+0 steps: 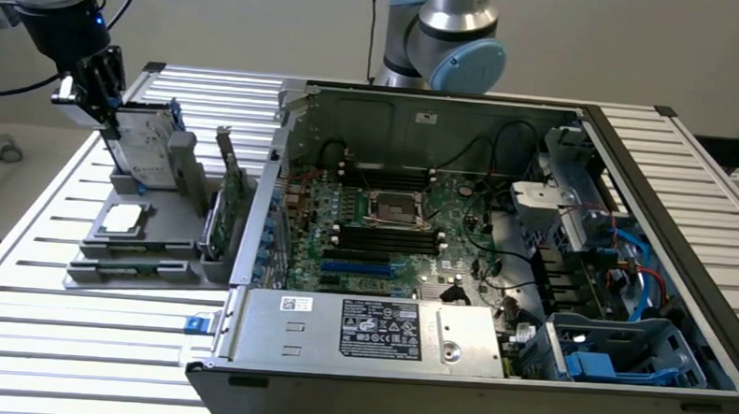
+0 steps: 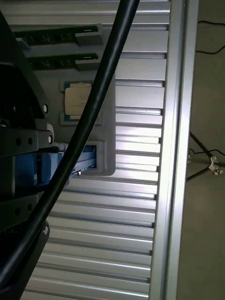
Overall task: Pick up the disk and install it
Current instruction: 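Pick up the disk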
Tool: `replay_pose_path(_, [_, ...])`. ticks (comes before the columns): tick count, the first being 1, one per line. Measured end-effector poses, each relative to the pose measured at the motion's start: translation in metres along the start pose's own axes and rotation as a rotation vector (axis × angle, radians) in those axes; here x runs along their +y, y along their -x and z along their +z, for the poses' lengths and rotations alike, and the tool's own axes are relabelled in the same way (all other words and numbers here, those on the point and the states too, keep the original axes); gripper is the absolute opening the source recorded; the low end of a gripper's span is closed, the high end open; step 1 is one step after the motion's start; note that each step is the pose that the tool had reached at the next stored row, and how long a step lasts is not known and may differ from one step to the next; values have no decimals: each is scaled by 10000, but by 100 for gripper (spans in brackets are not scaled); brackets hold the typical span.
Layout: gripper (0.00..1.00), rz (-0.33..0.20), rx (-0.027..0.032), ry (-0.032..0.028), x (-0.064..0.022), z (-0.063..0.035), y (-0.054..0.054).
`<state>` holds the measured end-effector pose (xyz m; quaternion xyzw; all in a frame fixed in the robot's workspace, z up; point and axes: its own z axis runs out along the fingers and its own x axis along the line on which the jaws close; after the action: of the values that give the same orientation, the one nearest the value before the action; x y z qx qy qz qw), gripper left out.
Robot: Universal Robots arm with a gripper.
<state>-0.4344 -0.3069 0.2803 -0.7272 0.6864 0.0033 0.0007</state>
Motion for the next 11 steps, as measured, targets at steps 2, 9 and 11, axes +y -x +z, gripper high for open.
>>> replay_pose_path(2, [33, 31, 0, -6, 0, 0, 0])
replay_pose_path(9, [33, 107, 0, -13, 0, 0, 0])
replay_pose_path(11, [33, 110, 0, -13, 0, 0, 0])
